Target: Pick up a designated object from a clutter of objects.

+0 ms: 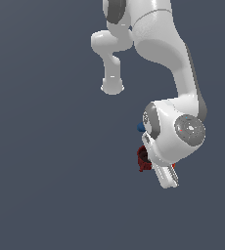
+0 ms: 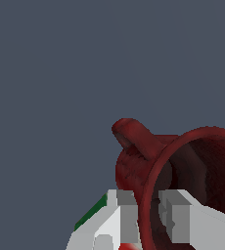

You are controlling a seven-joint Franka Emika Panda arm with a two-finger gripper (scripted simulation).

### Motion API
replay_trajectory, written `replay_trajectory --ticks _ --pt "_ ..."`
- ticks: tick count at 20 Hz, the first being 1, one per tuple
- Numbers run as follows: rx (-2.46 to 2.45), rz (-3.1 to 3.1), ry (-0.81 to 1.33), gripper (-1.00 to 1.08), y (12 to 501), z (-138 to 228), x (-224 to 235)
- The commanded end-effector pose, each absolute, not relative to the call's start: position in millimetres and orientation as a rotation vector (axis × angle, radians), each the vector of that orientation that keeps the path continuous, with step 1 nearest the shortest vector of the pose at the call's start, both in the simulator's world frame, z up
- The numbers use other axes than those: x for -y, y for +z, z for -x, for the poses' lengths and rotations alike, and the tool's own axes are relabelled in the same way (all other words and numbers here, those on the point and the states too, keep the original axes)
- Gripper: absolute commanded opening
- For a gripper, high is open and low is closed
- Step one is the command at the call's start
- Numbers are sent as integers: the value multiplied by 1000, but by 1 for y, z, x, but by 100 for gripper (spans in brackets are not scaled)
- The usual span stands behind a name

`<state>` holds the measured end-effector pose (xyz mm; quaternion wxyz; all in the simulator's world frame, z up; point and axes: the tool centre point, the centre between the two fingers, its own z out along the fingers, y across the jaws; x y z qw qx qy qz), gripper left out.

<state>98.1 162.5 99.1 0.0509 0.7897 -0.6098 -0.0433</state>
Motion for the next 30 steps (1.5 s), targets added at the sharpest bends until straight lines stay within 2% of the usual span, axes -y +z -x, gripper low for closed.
replay_trajectory --ticks 1,9,30 --pt "1858 -2406 -128 -100 114 -94 -158" --pt "1859 -2406 -129 -100 176 -67 -137" --pt "1859 -2406 -130 -100 376 14 -69"
